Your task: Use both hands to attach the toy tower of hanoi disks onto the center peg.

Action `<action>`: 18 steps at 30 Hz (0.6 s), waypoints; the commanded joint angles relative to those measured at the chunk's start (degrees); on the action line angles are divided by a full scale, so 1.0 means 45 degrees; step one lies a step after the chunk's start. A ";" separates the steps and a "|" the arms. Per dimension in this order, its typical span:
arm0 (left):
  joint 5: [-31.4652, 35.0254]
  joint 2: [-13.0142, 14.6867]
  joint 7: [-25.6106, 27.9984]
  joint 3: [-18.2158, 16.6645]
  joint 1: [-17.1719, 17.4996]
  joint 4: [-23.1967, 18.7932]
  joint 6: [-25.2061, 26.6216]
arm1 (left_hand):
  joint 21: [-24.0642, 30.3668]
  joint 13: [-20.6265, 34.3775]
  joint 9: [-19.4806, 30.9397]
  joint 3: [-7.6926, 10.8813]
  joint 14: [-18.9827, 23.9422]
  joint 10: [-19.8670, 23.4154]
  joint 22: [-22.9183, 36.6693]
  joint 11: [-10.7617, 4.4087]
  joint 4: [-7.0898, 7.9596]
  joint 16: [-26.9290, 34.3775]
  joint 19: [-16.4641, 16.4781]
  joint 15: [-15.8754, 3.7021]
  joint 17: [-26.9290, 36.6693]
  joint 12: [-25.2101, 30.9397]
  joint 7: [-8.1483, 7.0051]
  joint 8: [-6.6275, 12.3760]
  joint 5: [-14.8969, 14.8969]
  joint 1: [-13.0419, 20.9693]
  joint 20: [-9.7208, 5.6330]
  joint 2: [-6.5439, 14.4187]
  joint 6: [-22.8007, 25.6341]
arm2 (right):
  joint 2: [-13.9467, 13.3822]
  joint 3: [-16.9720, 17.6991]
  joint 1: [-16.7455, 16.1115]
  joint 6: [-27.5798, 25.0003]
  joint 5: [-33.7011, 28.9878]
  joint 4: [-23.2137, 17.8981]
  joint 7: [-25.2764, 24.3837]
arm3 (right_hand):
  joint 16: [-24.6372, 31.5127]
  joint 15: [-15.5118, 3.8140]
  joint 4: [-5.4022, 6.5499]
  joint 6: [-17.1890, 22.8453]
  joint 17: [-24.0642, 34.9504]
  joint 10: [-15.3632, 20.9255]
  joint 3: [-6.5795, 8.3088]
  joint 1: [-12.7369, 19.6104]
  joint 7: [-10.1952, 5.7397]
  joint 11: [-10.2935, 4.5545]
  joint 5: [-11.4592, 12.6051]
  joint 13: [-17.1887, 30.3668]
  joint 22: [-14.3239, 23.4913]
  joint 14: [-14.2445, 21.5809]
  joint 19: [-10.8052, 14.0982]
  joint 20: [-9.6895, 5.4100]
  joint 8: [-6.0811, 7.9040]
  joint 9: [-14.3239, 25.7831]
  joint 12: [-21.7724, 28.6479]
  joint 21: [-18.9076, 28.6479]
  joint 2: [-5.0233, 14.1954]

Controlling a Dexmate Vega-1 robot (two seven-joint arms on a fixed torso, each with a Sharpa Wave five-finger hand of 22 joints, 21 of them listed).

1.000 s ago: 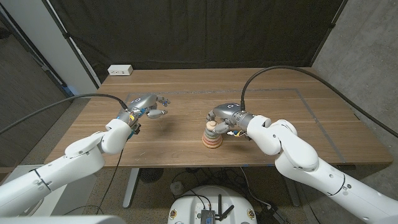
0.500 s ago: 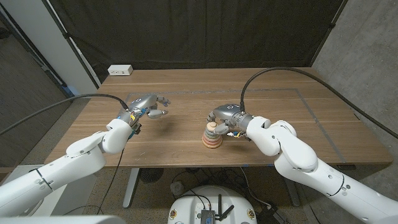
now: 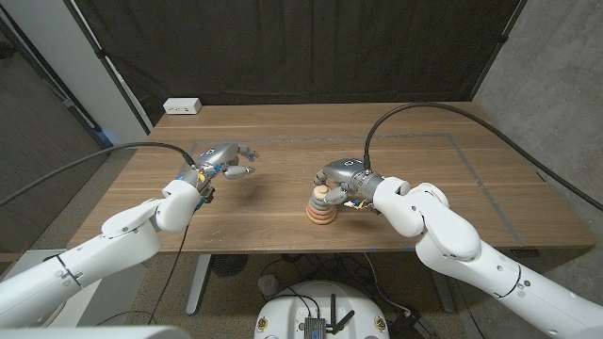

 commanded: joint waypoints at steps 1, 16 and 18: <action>-0.0047 0.0018 0.0148 -0.0048 0.0116 -0.0004 -0.0073 | 0.0041 0.0013 0.0054 -0.0077 0.0087 0.0048 0.0043 -0.0041 0.0020 -0.0021 0.0094 -0.0006 0.0037 0.0027 0.0023 0.0055 0.0056 0.0024 -0.1444 -0.0080 0.0012 | -0.0077 0.0012 -0.0108 0.0043 -0.0124 -0.0096 0.0029 | -0.0043 -0.0036 0.0310 -0.0009 0.0033 0.0533 0.0196 0.0682 -0.0276 -0.0857 0.0052 0.0117 0.0010 -0.0015 -0.0043 -0.0233 -0.0069 0.0050 -0.0108 0.0059 0.0592; -0.0012 0.0075 0.0188 -0.0126 0.0172 -0.0058 -0.0164 | 0.0038 0.0017 0.0054 -0.0106 0.0075 0.0072 0.0034 -0.0049 0.0041 -0.0049 0.0103 -0.0006 0.0016 0.0033 -0.0007 0.0054 0.0072 -0.0029 -0.1440 -0.0083 0.0019 | -0.0052 0.0021 -0.0194 0.0000 -0.0713 -0.0258 0.0492 | -0.0158 -0.0033 0.0406 -0.1315 0.0021 -0.0771 -0.0110 0.0082 0.0154 -0.0569 -0.0096 -0.0123 -0.0175 -0.0241 -0.0256 -0.0233 -0.0551 0.0156 -0.0322 -0.0084 0.0155; -0.0007 0.0078 0.0193 -0.0136 0.0184 -0.0063 -0.0164 | 0.0037 0.0020 0.0054 -0.0110 0.0069 0.0069 0.0038 -0.0073 0.0043 -0.0057 0.0097 -0.0006 0.0009 0.0032 -0.0010 0.0060 0.0075 -0.0041 -0.1438 -0.0087 0.0034 | -0.0009 0.0000 -0.0171 0.0000 -0.0795 -0.0252 0.0620 | -0.0165 -0.0033 0.0409 -0.1387 0.0020 -0.0821 -0.0124 0.0054 0.0149 -0.0541 -0.0108 -0.0138 -0.0179 -0.0257 -0.0258 -0.0233 -0.0581 0.0156 -0.0315 -0.0089 0.0136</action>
